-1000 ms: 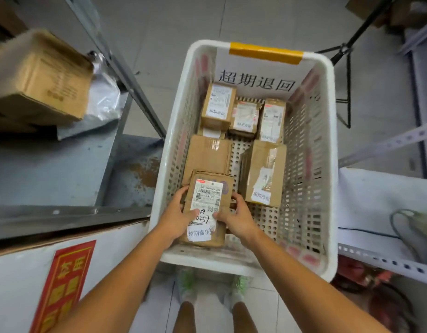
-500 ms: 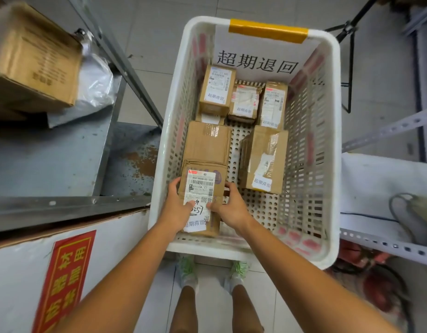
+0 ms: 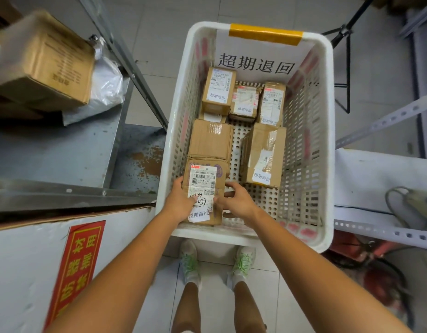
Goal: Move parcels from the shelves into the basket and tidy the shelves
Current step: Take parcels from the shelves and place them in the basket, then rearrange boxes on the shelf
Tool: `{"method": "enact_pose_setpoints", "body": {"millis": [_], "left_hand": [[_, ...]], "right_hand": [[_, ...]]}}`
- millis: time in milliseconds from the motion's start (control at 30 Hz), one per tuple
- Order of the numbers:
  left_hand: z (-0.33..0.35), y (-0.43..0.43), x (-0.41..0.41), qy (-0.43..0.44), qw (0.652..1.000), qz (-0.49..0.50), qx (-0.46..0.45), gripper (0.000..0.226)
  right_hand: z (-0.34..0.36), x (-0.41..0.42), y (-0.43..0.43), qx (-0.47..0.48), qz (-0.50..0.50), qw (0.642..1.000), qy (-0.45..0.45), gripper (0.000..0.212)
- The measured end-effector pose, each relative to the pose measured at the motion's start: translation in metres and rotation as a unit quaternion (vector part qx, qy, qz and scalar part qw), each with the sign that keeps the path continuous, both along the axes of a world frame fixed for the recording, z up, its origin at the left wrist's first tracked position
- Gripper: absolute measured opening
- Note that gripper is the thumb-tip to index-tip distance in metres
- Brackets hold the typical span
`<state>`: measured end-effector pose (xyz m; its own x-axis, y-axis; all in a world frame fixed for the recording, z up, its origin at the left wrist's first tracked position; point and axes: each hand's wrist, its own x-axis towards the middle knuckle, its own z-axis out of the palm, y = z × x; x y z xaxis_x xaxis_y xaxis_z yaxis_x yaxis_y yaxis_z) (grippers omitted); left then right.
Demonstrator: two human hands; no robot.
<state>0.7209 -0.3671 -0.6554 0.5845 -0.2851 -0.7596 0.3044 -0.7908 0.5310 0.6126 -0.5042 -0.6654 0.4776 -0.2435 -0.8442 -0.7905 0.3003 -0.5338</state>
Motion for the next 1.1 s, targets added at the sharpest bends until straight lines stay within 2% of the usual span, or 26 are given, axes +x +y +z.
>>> {"method": "enact_pose_setpoints", "body": {"millis": [100,267,500,600,767,933,1100], "left_hand": [[0.021,0.001,-0.002,-0.020,0.998,-0.061,0.018,0.057],[0.077,-0.008,0.011,-0.084,0.979,-0.183,0.040,0.045],[0.182,-0.049,0.038,-0.199,0.931,-0.306,0.008,0.049],[0.222,-0.072,0.034,-0.250,0.888,-0.386,-0.013,0.048],[0.294,-0.104,0.003,-0.338,0.784,-0.519,-0.042,0.046],[0.364,-0.133,-0.052,-0.383,0.706,-0.589,-0.094,0.043],[0.427,-0.153,-0.150,-0.427,0.630,-0.633,-0.142,0.036]], "right_hand": [[0.025,-0.003,-0.010,-0.040,0.061,0.997,0.022,0.061],[0.086,-0.010,-0.042,-0.182,0.176,0.967,0.022,0.059],[0.202,-0.037,-0.085,-0.336,0.172,0.924,0.055,0.060],[0.253,-0.063,-0.087,-0.377,0.129,0.915,0.069,0.057],[0.328,-0.127,-0.076,-0.421,0.064,0.899,0.100,0.059],[0.400,-0.210,-0.053,-0.469,-0.015,0.873,0.132,0.057],[0.460,-0.313,-0.022,-0.510,-0.097,0.840,0.158,0.053]]}}
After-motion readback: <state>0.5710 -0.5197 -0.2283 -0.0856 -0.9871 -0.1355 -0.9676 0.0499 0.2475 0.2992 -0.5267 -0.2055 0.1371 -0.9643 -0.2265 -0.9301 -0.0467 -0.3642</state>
